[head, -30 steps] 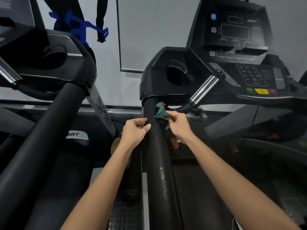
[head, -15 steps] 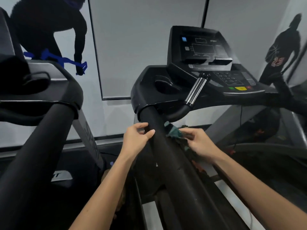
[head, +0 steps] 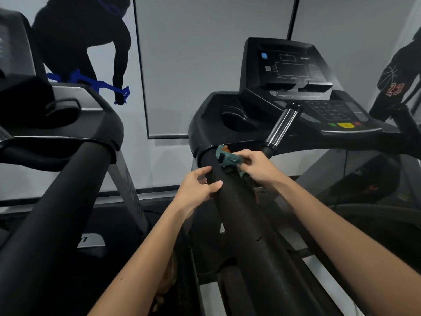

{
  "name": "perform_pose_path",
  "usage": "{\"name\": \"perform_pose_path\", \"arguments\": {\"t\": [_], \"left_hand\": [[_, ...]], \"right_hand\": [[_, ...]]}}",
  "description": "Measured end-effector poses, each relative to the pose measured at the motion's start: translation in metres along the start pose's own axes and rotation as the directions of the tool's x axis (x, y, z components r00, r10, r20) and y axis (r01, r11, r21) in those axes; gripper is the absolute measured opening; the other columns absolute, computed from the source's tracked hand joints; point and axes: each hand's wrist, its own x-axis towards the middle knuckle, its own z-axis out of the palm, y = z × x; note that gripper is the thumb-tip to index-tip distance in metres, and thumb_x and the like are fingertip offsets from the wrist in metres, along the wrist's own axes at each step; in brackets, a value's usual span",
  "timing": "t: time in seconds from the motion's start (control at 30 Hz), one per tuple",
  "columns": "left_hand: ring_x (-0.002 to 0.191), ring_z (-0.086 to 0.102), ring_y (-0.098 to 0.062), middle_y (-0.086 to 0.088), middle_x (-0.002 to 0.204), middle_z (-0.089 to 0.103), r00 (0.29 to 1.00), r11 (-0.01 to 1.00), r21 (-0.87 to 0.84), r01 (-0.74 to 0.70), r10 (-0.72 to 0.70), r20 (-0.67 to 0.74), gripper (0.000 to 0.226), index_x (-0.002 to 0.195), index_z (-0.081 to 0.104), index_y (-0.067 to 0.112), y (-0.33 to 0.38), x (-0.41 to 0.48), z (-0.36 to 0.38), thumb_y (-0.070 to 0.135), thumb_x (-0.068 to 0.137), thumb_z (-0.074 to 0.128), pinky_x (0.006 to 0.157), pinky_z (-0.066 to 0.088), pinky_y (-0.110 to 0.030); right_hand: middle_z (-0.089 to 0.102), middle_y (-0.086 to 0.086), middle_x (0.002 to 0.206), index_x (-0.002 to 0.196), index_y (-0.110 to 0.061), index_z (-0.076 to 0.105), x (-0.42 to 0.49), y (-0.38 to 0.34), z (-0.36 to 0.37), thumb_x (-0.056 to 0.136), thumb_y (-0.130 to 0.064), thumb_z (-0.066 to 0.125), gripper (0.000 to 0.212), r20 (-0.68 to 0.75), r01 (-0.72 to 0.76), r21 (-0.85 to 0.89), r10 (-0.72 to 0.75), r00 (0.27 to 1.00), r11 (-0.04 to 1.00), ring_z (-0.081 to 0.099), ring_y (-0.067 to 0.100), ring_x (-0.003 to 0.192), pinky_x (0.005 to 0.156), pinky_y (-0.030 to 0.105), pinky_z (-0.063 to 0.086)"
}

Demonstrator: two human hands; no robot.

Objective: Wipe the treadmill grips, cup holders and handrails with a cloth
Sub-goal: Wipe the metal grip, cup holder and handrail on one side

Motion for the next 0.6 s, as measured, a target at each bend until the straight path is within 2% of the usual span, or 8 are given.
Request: {"name": "perform_pose_path", "arguments": {"t": [0.07,0.13,0.27,0.33,0.4,0.43,0.53,0.6], "left_hand": [[0.126,0.048,-0.02,-0.01,0.134,0.052,1.0,1.0,-0.008,0.001,-0.001,-0.005,0.062,0.136,0.046,0.022,-0.003,0.001,-0.001,0.012,0.081,0.071,0.093,0.051,-0.037],[0.127,0.046,-0.019,-0.009,0.134,0.051,1.0,1.0,-0.02,-0.006,0.005,-0.008,0.06,0.136,0.046,0.021,-0.004,0.002,-0.001,0.011,0.081,0.07,0.096,0.049,-0.039],[0.129,0.044,-0.018,-0.012,0.134,0.051,1.0,1.0,-0.017,-0.007,0.007,0.003,0.061,0.136,0.045,0.02,-0.003,0.004,-0.001,0.01,0.081,0.07,0.093,0.051,-0.036],[0.129,0.043,-0.018,-0.012,0.135,0.05,1.0,1.0,-0.014,-0.006,0.006,0.002,0.061,0.137,0.044,0.02,-0.003,0.003,-0.001,0.01,0.082,0.07,0.092,0.051,-0.035],[0.13,0.042,-0.018,-0.011,0.137,0.049,1.0,1.0,-0.016,-0.004,0.004,0.001,0.062,0.137,0.044,0.02,-0.002,0.003,0.0,0.01,0.082,0.069,0.093,0.05,-0.037],[0.13,0.042,-0.018,-0.011,0.137,0.049,1.0,1.0,-0.013,-0.003,0.003,-0.001,0.061,0.137,0.044,0.02,-0.002,0.002,0.0,0.01,0.082,0.069,0.094,0.05,-0.037],[0.13,0.042,-0.017,-0.008,0.136,0.05,1.0,1.0,-0.002,-0.01,0.01,-0.005,0.06,0.136,0.046,0.02,-0.001,0.002,-0.001,0.01,0.082,0.069,0.091,0.052,-0.036],[0.129,0.043,-0.017,-0.007,0.135,0.051,1.0,1.0,-0.005,-0.021,0.021,-0.007,0.059,0.135,0.047,0.018,-0.002,0.003,-0.001,0.008,0.082,0.069,0.088,0.053,-0.034]], "right_hand": [[0.06,-0.003,0.107,0.113,-0.007,0.063,-0.023,0.009,-0.007,0.089,0.005,0.052,0.029,0.006,0.001,0.035,-0.001,1.0,0.999,0.057,0.007,0.098,0.081,0.01,0.045],[0.064,-0.004,0.103,0.108,-0.008,0.066,-0.042,0.013,-0.011,0.088,0.002,0.055,0.024,0.013,0.015,0.066,-0.016,1.0,0.998,0.059,0.002,0.095,0.085,0.016,0.047],[0.057,0.001,0.109,0.114,-0.006,0.062,-0.017,0.003,-0.003,0.09,0.002,0.051,0.027,-0.014,0.083,-0.095,-0.084,0.996,0.992,0.054,0.012,0.102,0.086,0.018,0.041],[0.053,0.001,0.106,0.116,-0.005,0.061,0.007,-0.009,0.005,0.093,-0.002,0.048,0.027,0.012,0.09,-0.137,-0.089,0.996,0.986,0.052,0.015,0.103,0.081,0.014,0.037],[0.053,-0.003,0.093,0.115,-0.003,0.061,0.021,-0.017,0.009,0.094,-0.002,0.046,0.025,0.05,0.066,-0.076,-0.062,0.997,0.995,0.053,0.009,0.089,0.065,0.005,0.038],[0.053,-0.004,0.09,0.114,-0.002,0.062,0.024,-0.019,0.009,0.095,-0.002,0.046,0.025,0.06,0.065,-0.058,-0.062,0.996,0.996,0.052,0.005,0.082,0.063,0.003,0.038],[0.055,0.007,0.112,0.114,-0.006,0.062,0.02,-0.011,0.007,0.093,-0.004,0.049,0.025,0.024,0.064,-0.081,-0.062,0.998,0.995,0.051,0.01,0.094,0.078,0.013,0.035],[0.055,0.008,0.115,0.114,-0.008,0.062,0.006,-0.001,0.002,0.091,-0.002,0.051,0.026,0.0,0.051,-0.087,-0.051,0.999,0.995,0.052,0.015,0.102,0.087,0.023,0.038]]}}
